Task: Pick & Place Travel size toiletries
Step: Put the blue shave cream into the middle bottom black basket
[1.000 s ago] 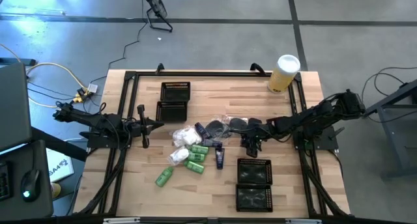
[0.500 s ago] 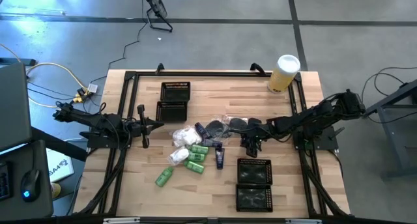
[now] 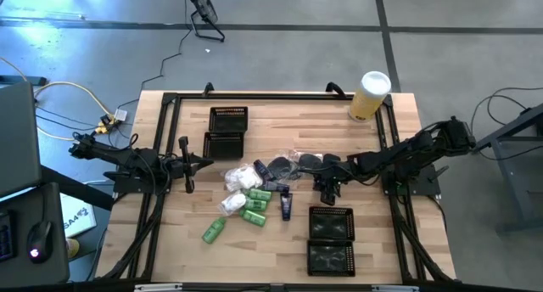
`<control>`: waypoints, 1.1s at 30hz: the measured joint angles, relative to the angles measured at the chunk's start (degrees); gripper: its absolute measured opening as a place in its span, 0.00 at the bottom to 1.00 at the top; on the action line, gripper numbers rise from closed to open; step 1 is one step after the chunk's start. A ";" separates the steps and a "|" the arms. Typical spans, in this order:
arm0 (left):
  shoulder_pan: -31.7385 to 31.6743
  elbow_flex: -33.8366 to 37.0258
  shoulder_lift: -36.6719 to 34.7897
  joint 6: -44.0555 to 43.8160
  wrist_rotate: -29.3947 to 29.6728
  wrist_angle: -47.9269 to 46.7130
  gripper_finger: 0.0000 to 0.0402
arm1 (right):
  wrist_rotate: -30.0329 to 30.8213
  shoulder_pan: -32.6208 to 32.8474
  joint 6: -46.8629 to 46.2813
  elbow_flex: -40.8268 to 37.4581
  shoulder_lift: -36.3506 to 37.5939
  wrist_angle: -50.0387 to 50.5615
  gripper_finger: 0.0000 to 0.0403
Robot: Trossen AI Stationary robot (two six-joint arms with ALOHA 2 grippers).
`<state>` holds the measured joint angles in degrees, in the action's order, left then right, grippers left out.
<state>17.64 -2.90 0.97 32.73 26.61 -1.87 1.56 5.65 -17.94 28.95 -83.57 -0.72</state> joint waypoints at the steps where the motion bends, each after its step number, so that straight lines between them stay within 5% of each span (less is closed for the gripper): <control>1: -0.01 0.00 0.00 0.00 0.00 0.00 0.00 | 0.00 -0.02 -0.02 0.00 0.00 -0.01 0.32; 12: -0.01 0.00 0.00 0.00 0.00 0.00 0.00 | -0.25 -0.01 -0.44 0.00 0.00 0.01 0.32; 22: -0.01 0.00 0.00 0.00 0.00 0.00 0.00 | -0.29 -0.02 -0.25 0.00 0.00 0.61 0.47; 33: 0.00 -0.02 0.00 0.00 -0.02 0.00 0.00 | 2.03 0.00 0.13 0.00 0.00 2.77 0.43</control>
<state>17.64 -2.92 0.97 32.73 26.59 -1.87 3.59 5.64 -17.81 28.95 -83.57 2.05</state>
